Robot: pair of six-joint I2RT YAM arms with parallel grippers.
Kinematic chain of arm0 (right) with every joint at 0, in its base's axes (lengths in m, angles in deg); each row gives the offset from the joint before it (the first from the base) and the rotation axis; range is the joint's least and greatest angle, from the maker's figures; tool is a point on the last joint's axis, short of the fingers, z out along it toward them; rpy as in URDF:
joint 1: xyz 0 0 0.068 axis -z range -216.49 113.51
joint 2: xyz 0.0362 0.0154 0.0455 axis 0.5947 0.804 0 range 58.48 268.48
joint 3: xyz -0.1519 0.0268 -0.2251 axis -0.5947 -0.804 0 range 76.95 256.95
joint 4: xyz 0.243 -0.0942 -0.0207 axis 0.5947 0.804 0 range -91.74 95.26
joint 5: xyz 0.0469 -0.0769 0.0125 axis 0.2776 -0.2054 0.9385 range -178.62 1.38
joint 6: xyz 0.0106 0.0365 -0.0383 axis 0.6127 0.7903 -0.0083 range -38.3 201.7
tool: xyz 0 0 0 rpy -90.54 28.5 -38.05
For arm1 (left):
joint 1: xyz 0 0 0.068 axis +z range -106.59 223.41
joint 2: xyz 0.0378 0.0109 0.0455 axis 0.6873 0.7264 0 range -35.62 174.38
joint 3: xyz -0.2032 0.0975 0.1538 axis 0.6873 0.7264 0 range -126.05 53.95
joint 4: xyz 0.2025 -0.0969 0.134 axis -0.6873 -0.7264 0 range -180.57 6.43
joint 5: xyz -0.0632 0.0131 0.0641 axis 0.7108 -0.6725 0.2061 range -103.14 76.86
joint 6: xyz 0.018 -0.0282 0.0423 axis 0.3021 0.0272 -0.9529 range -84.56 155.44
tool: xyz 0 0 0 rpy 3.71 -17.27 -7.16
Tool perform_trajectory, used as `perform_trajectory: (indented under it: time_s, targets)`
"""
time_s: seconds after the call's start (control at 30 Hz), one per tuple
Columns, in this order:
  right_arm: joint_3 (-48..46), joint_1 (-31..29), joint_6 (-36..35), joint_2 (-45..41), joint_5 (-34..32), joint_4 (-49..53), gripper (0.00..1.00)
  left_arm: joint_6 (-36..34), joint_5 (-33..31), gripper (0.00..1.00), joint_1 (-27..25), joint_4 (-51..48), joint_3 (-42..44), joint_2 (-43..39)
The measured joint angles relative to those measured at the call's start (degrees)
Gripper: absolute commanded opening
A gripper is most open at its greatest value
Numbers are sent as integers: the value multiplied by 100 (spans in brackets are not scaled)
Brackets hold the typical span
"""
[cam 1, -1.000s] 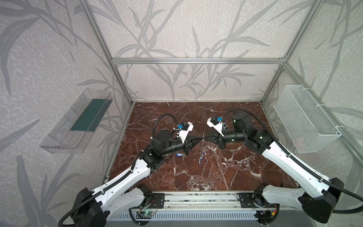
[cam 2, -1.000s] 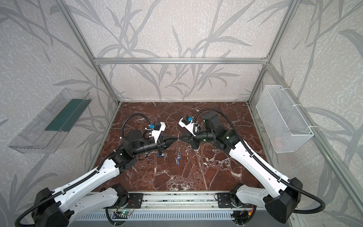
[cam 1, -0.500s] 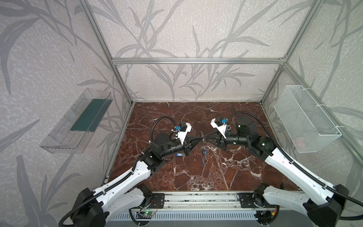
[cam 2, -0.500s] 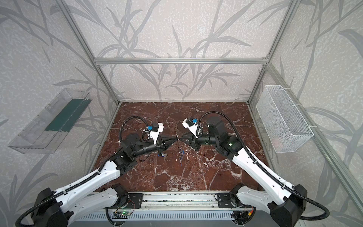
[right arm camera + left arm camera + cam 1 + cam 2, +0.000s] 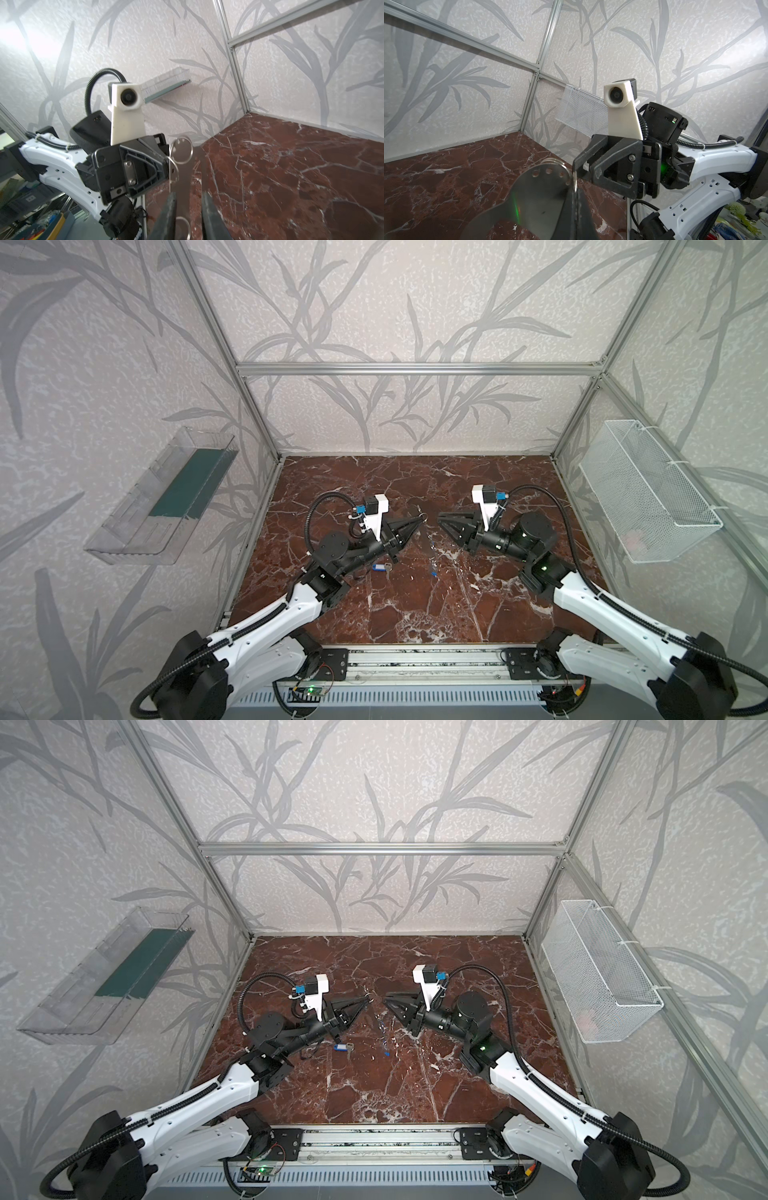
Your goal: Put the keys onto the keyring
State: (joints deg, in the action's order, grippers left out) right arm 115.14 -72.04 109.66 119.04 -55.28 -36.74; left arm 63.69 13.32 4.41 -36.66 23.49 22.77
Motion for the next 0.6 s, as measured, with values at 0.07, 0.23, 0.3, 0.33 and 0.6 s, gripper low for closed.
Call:
perform_trajectory:
  time_s: [0.07, 0.23, 0.3, 0.33, 0.6]
  targets:
    - [0, -61, 184, 175, 48, -358, 22, 83, 9, 0, -2, 138, 0, 66]
    - [20, -175, 391, 382, 133, -758, 18, 195, 22, 0, -33, 293, 0, 96]
    - [20, -192, 420, 398, 138, -833, 18, 219, 31, 0, -37, 334, -2, 96]
    - [20, -192, 424, 400, 140, -859, 18, 229, 39, 0, -37, 356, -2, 96]
    - [20, -192, 431, 393, -26, -896, 17, 240, 46, 0, -63, 402, -2, 94]
